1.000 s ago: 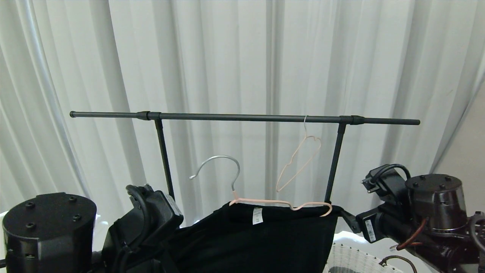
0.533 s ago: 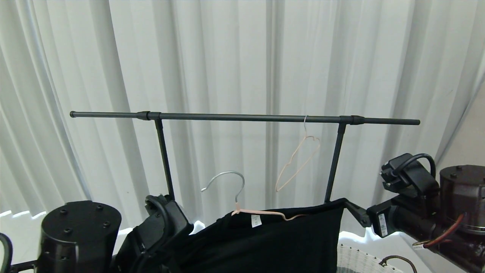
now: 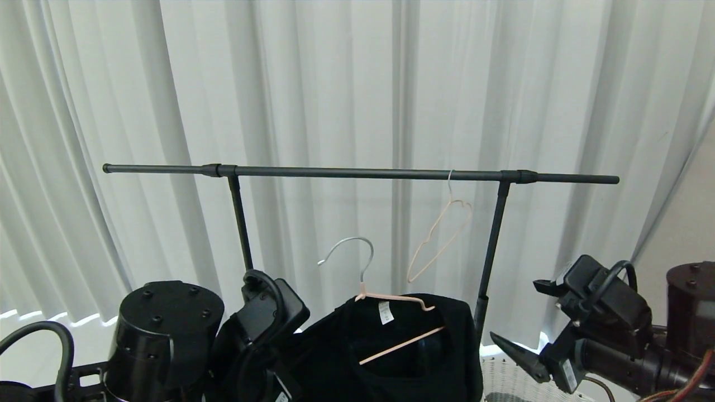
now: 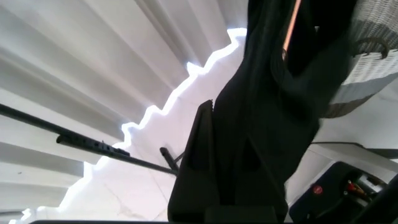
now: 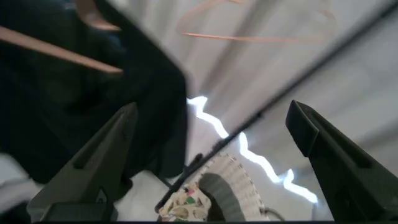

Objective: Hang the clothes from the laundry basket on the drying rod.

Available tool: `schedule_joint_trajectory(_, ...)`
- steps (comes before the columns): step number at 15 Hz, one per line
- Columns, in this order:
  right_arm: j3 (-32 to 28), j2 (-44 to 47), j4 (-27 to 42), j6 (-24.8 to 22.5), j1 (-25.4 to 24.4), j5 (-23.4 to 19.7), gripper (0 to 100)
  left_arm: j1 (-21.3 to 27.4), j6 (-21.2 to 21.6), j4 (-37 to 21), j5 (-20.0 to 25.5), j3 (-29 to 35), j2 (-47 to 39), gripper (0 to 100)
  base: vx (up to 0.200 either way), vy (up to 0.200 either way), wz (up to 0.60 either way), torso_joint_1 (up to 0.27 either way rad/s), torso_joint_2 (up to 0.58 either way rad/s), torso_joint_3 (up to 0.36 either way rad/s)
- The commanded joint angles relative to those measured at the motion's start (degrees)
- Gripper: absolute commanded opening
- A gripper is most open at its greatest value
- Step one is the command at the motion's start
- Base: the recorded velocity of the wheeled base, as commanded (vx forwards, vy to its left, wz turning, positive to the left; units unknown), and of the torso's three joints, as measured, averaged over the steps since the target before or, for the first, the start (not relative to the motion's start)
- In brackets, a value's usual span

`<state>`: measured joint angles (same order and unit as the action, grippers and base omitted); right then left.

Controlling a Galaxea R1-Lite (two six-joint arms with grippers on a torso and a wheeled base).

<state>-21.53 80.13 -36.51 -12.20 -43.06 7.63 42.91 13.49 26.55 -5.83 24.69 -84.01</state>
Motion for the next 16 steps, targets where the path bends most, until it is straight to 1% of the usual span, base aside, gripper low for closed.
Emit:
schedule_joint_trajectory(1, 0.5, -0.1, 0.0, -1.7, -3.7, -2.1, 100, 0.0, 0.0, 0.1, 0.0, 0.2, -0.4, 0, 0.0, 0.0, 0.0, 0.0, 0.0, 0.0)
schedule_joint_trajectory(3, 1.0, 0.2, 0.3, -4.6, -6.1, -2.6, 100, 0.0, -0.1, 0.1, 0.0, 0.1, 0.0, 0, 0.0, 0.0, 0.0, 0.0, 0.0, 0.0)
schedule_joint_trajectory(4, 1.0, 0.2, 0.5, -5.6, -6.2, -2.7, 100, 0.0, 0.0, 0.2, 0.1, -0.1, 0.2, 0, 0.0, 0.0, 0.0, 0.0, 0.0, 0.0)
schedule_joint_trajectory(5, 0.4, -0.5, 1.8, -6.4, -6.2, -4.3, 100, 0.8, 0.0, 0.2, 0.7, -0.4, 0.9, 0, 0.0, 0.0, 0.0, 0.0, 0.0, 0.0)
schedule_joint_trajectory(6, -1.5, -1.7, 4.8, -6.8, -6.2, -5.9, 100, 2.3, 0.1, 0.4, 3.3, -1.0, 2.2, 0, 0.0, 0.0, 0.0, 0.0, 0.0, 0.0)
schedule_joint_trajectory(7, -4.8, -3.0, 9.9, -7.1, -6.2, -7.6, 100, 2.4, 0.7, 0.6, 7.4, -2.0, 3.1, 0, 0.0, 0.0, 0.0, 0.0, 0.0, 0.0)
schedule_joint_trajectory(8, -9.7, -4.5, 16.6, -7.6, -6.2, -10.9, 100, 2.3, 2.8, 1.0, 9.5, -3.0, 3.4, 0, 0.0, 0.0, 0.0, 0.0, 0.0, 0.0)
schedule_joint_trajectory(9, -14.3, -5.2, 23.2, -8.3, -6.3, -14.3, 100, 2.3, 4.7, 2.6, 9.6, -4.1, 3.1, 0, 0.0, 0.0, 0.0, 0.0, 0.0, 0.0)
schedule_joint_trajectory(10, -18.4, -5.4, 29.1, -9.3, -6.4, -17.3, 100, 2.4, 5.8, 5.0, 10.0, -5.2, 3.1, 0, 0.0, 0.0, 0.0, 0.0, 0.0, 0.0)
schedule_joint_trajectory(11, -21.7, -5.2, 34.0, -10.7, -6.7, -20.2, 100, 2.6, 6.3, 7.6, 10.6, -5.9, 3.0, 0, 0.0, 0.0, 0.0, 0.0, 0.0, 0.0)
schedule_joint_trajectory(12, -23.7, -4.3, 37.2, -11.4, -7.4, -22.4, 100, 2.7, 6.8, 9.2, 12.3, -5.9, 2.9, 0, 0.0, 0.0, 0.0, 0.0, 0.0, 0.0)
schedule_joint_trajectory(14, -24.6, -0.9, 38.2, -11.4, -9.4, -23.4, 100, 2.7, 7.9, 11.2, 14.9, -5.9, 3.1, 0, 0.0, 0.0, 0.0, 0.0, 0.0, 0.0)
schedule_joint_trajectory(16, -25.2, 1.8, 37.5, -11.4, -9.9, -23.4, 100, 2.7, 9.6, 11.8, 15.1, -5.9, 3.1, 0, 0.0, 0.0, 0.0, 0.0, 0.0, 0.0)
